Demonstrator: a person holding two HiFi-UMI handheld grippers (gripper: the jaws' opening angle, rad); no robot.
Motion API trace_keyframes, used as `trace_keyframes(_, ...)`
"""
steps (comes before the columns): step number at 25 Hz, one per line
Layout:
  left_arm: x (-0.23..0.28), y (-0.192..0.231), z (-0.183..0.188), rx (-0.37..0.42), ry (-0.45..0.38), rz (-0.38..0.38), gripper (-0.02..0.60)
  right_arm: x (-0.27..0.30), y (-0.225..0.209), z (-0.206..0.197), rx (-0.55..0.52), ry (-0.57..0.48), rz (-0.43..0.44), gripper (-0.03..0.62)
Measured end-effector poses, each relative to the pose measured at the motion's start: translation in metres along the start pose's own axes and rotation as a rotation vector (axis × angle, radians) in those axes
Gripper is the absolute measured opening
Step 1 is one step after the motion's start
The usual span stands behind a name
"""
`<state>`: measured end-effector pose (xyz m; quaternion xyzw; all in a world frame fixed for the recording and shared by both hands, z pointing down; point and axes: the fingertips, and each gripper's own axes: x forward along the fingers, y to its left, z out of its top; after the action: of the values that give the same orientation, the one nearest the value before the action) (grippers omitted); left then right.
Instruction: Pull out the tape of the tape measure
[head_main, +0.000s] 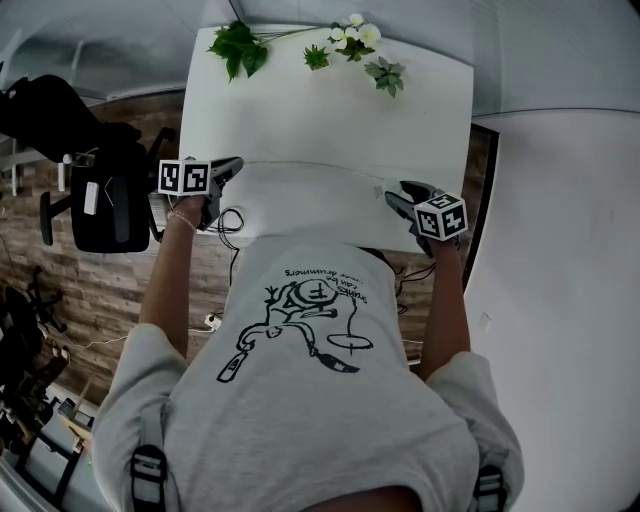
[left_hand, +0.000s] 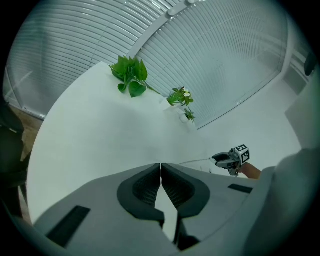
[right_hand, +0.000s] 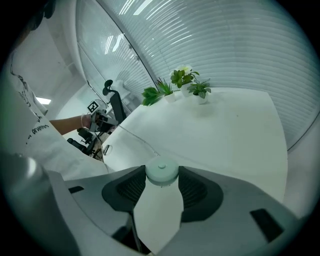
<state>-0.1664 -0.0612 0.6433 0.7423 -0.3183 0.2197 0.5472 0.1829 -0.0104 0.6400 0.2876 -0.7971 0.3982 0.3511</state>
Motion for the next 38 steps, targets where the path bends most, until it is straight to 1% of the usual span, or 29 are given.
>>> trace_keyframes(3,0.004,0.007,-0.003,-0.002,0.008,0.023,0.023,0.006,-0.006,-0.005,-0.033,0.018,-0.044,0.216)
trace_keyframes(9,0.009,0.016,-0.008,-0.008,0.02,0.056,0.025,0.015,-0.011,-0.009,-0.081,0.037,-0.1,0.216)
trace_keyframes(18,0.016,0.026,-0.012,-0.003,0.034,0.101,0.025,0.024,-0.021,-0.016,-0.112,0.051,-0.171,0.218)
trace_keyframes(24,0.02,0.031,-0.013,0.022,0.04,0.143,0.025,0.032,-0.023,-0.016,-0.135,0.057,-0.206,0.218)
trace_keyframes(33,0.025,0.039,-0.016,0.046,0.054,0.21,0.025,0.038,-0.028,-0.019,-0.141,0.061,-0.236,0.218)
trace_keyframes(38,0.027,0.041,-0.017,0.081,0.067,0.248,0.025,0.04,-0.028,-0.021,-0.146,0.064,-0.247,0.218)
